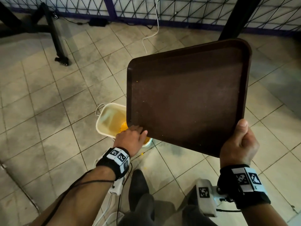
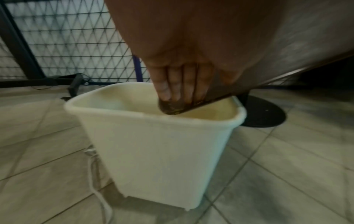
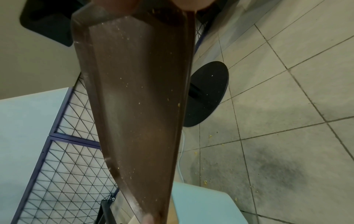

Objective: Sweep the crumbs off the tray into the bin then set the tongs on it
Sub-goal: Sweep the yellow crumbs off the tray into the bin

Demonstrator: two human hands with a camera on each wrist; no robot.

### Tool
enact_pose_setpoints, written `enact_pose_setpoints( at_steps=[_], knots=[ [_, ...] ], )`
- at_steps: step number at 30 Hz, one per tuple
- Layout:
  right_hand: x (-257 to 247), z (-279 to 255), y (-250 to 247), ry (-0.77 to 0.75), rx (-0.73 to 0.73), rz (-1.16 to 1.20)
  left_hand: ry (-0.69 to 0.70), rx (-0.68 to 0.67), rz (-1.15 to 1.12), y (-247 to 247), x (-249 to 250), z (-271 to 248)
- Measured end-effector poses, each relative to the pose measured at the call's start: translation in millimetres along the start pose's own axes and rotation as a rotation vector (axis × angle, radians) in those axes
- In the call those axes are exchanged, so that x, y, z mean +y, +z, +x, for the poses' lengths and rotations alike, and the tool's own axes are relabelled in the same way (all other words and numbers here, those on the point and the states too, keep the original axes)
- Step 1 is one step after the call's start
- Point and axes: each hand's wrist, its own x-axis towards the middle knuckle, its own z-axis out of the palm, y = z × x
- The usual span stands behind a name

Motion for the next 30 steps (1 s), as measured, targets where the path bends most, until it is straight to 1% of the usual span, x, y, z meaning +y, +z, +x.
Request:
enact_pose_setpoints(
  at_steps=[2,3,4,5,6,7,9,10,11,12,13,14,16,18,19,20,21,22,25,27,28,29,30],
  knots=[
    [-1.8,-0.1,0.7,0.008,-0.009,0.004,0.111,0.088,-0.071,2.5,19.1,-10.7],
    [-3.3,0.1,0.8,0.015,-0.009,0.007,0.177,0.106,-0.086,5.1,27.4,-16.5],
    [-3.6,1.2,0.6,0.029,-0.004,0.007,0.224,0.104,-0.087,8.5,33.1,-21.3],
    [-4.8,2.7,-0.1,0.045,0.003,0.009,0.240,0.069,-0.078,13.5,33.4,-23.6],
    [-5.4,4.7,-1.0,0.053,0.010,0.014,0.217,0.012,-0.069,19.0,28.3,-22.5],
    [-6.6,6.2,-1.8,0.055,0.015,0.025,0.152,-0.050,-0.066,23.4,18.9,-18.5],
    [-8.3,7.6,-3.4,0.048,0.021,0.033,-0.021,-0.124,-0.057,23.2,-1.1,-8.0],
    [-8.5,6.8,-3.7,0.045,0.020,0.029,-0.081,-0.127,-0.036,17.7,-7.5,-4.4],
    [-9.1,5.2,-3.7,0.044,0.017,0.030,-0.105,-0.105,-0.018,11.9,-9.1,-2.4],
    [-8.4,3.6,-3.1,0.041,0.014,0.031,-0.097,-0.064,-0.021,4.5,-4.9,-2.7],
    [-8.2,1.8,-1.7,0.038,0.013,0.036,-0.051,-0.010,-0.049,-1.8,3.9,-5.0],
    [-8.2,0.5,-0.2,0.037,0.012,0.042,0.027,0.041,-0.081,-9.2,17.3,-10.1],
    [-10.0,-0.6,3.0,0.043,-0.002,0.049,0.240,0.112,-0.118,-16.0,50.1,-26.8],
    [-12.3,1.0,4.8,0.056,-0.011,0.046,0.464,0.109,-0.072,-7.2,78.4,-42.0],
    [-13.8,2.2,4.6,0.060,-0.010,0.053,0.537,0.100,-0.029,1.0,85.3,-46.2],
    [-15.1,3.6,3.7,0.062,-0.005,0.063,0.564,0.094,-0.003,9.3,85.6,-47.3],
    [-17.1,4.8,2.3,0.067,0.001,0.075,0.549,0.088,-0.008,17.3,79.5,-45.3],
    [-18.1,6.1,0.6,0.070,0.012,0.079,0.492,0.077,-0.040,22.1,69.5,-42.8],
    [-21.1,9.9,-4.7,0.064,0.036,0.078,0.193,0.012,-0.080,30.7,25.3,-29.0],
    [-20.4,9.4,-5.7,0.063,0.034,0.075,0.033,-0.013,-0.081,26.2,-1.7,-21.6],
    [-19.3,8.8,-5.2,0.065,0.034,0.068,-0.004,0.008,-0.093,20.5,-7.7,-19.2],
    [-17.8,7.8,-4.5,0.070,0.033,0.067,-0.009,0.034,-0.110,13.2,-6.7,-18.8],
    [-16.3,6.3,-2.6,0.078,0.034,0.071,0.018,0.056,-0.127,5.5,1.1,-19.4]
  ],
)
